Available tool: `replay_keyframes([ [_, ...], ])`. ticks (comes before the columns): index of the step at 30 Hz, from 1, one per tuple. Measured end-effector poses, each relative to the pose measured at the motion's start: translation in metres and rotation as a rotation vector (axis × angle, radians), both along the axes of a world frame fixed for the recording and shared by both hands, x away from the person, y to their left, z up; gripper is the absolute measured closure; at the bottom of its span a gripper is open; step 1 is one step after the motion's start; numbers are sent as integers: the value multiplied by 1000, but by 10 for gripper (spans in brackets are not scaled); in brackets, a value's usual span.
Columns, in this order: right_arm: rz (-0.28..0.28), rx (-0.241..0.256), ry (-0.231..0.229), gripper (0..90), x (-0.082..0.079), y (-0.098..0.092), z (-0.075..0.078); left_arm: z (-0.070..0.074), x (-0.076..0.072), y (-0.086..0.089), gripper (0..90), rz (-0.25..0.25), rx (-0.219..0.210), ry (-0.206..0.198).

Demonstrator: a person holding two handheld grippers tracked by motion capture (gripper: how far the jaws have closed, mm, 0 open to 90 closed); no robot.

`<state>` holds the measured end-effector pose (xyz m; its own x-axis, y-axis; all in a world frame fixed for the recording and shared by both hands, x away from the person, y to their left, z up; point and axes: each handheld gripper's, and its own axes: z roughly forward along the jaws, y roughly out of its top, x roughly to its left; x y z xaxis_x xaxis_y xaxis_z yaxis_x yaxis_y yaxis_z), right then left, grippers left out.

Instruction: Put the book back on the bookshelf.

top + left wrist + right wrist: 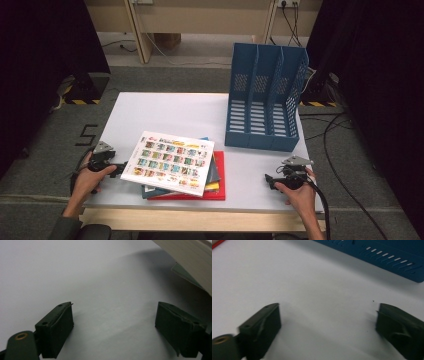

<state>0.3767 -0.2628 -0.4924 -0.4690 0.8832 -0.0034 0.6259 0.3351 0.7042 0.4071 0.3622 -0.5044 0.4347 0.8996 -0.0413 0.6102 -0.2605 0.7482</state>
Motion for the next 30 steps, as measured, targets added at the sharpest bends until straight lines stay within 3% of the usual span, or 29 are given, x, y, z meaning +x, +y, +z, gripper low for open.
replay_keyframes([
  [1,8,6,-7,246,-2,-1,2,0,0,0,142,0,0,0],
  [4,0,43,-20,185,-5,-2,5,1,0,0,147,2,-1,-1],
  [8,11,135,-41,218,-12,-2,12,8,-2,2,146,29,-23,-11],
  [10,25,154,-46,220,-15,1,15,14,-4,3,146,39,-33,-14],
  [14,50,171,-47,249,-20,10,20,24,-9,0,145,16,-8,-30],
  [15,62,182,-50,263,-21,14,21,30,-11,-2,145,5,-36,-37],
  [17,72,189,-53,267,-22,17,22,32,-13,-3,148,7,-49,-47],
  [20,124,215,-55,304,-27,31,25,33,-18,-9,278,10,-4,-47],
  [21,124,215,-55,304,-27,31,25,35,-20,-10,278,2,-11,-39],
  [22,141,208,-47,305,-28,37,25,36,-22,-12,366,2,-17,-39],
  [24,144,217,-43,304,-29,40,25,39,-25,-15,373,7,13,-50],
  [25,155,224,-41,304,-29,42,25,40,-26,-19,414,4,22,-50],
  [26,166,238,-37,295,-30,46,25,41,-27,-21,513,4,36,-47],
  [28,175,250,-36,284,-31,50,26,47,-34,-31,542,5,93,-55],
  [30,174,278,-33,270,-32,53,26,48,-36,-33,523,-7,98,-52],
])
